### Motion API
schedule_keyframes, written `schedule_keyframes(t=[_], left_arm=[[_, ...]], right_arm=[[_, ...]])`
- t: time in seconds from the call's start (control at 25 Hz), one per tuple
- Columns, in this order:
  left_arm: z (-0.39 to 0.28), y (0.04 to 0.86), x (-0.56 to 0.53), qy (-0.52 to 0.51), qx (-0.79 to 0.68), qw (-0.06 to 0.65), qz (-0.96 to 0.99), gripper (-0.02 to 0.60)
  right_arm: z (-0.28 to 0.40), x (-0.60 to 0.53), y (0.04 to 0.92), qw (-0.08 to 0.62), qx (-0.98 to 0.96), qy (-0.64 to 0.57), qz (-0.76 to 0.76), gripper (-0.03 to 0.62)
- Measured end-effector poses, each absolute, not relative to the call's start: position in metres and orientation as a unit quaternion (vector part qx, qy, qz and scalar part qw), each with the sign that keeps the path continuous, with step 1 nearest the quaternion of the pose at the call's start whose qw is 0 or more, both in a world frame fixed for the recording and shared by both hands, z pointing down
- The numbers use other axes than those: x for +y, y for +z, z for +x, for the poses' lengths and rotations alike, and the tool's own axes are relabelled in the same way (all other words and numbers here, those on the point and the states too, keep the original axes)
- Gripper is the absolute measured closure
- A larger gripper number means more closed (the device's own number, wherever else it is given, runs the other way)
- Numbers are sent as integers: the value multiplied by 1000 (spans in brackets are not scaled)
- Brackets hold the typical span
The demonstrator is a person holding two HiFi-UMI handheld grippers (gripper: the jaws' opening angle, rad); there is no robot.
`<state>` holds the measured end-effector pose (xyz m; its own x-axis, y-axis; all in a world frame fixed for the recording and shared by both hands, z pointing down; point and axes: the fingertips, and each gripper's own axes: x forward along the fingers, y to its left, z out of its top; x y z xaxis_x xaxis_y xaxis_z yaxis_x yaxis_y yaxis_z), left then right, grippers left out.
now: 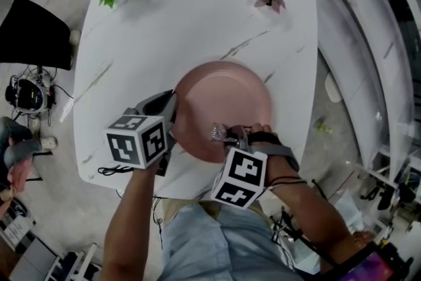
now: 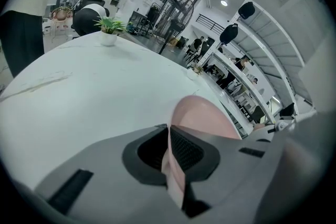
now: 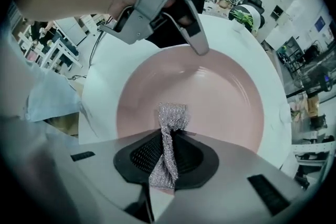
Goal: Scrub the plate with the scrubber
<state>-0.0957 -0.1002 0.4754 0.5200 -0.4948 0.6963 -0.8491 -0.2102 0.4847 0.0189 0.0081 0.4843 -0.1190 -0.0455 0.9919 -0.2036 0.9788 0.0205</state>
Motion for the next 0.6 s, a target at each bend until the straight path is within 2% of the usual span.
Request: schedule_keyframes(t=[0.28,0.6], left_arm=[[-96,475,-100,195,-447,446,751,565],[-96,475,-99,193,-444,449,751,565]], right_arm=[[54,-29,487,677,-719,72,141,522],[64,-72,488,679,-705,66,196,522]])
